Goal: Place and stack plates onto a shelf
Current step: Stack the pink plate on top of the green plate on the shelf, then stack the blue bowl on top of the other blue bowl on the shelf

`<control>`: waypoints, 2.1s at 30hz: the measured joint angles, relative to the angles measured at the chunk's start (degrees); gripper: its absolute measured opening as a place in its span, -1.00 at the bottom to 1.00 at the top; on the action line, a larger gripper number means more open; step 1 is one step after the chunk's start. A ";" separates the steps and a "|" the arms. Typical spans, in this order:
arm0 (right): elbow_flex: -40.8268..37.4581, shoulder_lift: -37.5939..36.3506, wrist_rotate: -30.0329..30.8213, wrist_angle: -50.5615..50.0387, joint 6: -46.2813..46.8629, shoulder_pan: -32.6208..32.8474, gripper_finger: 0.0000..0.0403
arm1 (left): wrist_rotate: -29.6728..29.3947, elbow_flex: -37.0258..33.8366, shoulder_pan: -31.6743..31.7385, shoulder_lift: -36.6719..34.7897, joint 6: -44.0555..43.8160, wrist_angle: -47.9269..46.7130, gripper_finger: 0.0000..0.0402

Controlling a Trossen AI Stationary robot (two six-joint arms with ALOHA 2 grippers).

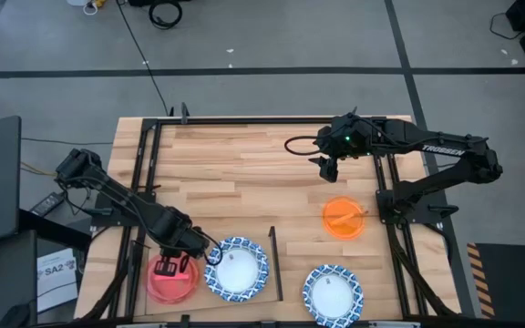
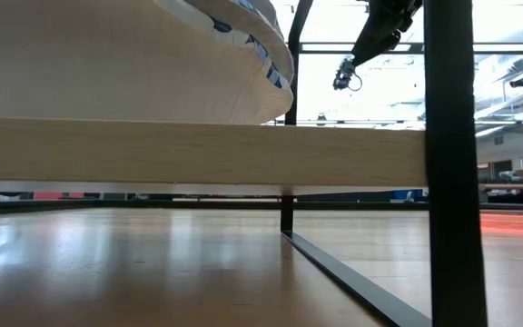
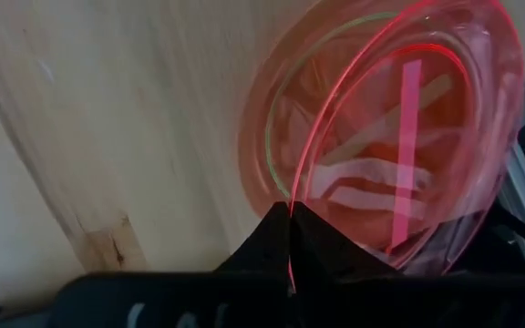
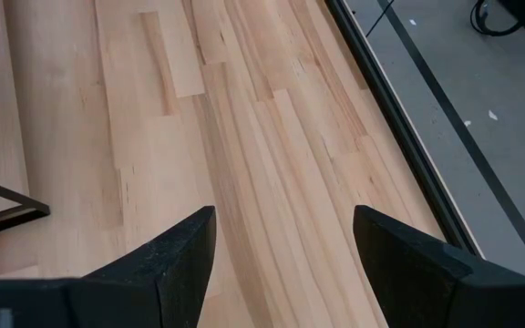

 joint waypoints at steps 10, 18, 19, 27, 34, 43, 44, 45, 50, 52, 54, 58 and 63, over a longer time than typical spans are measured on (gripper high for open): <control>0.00 0.00 0.00 0.00 0.00 0.01 0.32 | -0.38 -2.23 0.02 0.00 -0.03 3.73 -0.96; -0.02 0.00 0.00 0.00 0.00 -0.01 0.32 | -2.11 -2.23 0.02 0.00 -0.05 4.11 -0.88; -0.02 0.00 0.00 0.00 0.00 0.01 0.32 | -2.12 -2.23 0.02 0.00 -0.05 4.11 -0.87; -0.02 0.00 0.00 0.00 0.00 -0.01 0.32 | -2.15 -2.23 0.02 0.00 -0.96 4.08 -0.75; -0.02 0.00 0.01 0.00 0.00 -0.01 0.32 | -4.65 -2.23 0.02 0.00 -1.05 4.08 -0.48; -0.02 0.00 0.00 0.00 -0.01 0.01 0.32 | -6.28 -2.23 0.00 0.00 -1.07 4.04 -0.14; -0.02 0.00 0.02 0.00 -0.02 -0.01 0.32 | -6.28 -2.23 0.00 0.00 -1.07 4.04 -0.12; -0.02 0.00 0.00 0.00 -0.02 0.01 0.32 | -6.28 -2.23 0.01 0.00 -1.04 4.00 -0.11; -0.02 0.00 0.01 0.00 0.00 0.00 0.32 | -6.23 -2.20 0.02 0.00 0.24 3.60 -0.09; -0.02 0.00 0.02 0.00 0.00 0.00 0.32 | -5.91 -2.20 0.02 0.00 0.38 3.60 -0.09; -0.02 0.00 0.00 0.00 0.00 0.00 0.32 | -5.69 -2.20 0.02 0.00 0.39 3.60 -0.09; -0.02 0.00 0.00 0.00 0.00 -0.01 0.32 | -5.62 -2.20 0.02 0.00 0.41 3.60 -0.09; -0.02 0.00 0.00 0.00 0.00 0.00 0.32 | -5.41 -2.20 0.02 -0.02 0.41 3.59 -0.09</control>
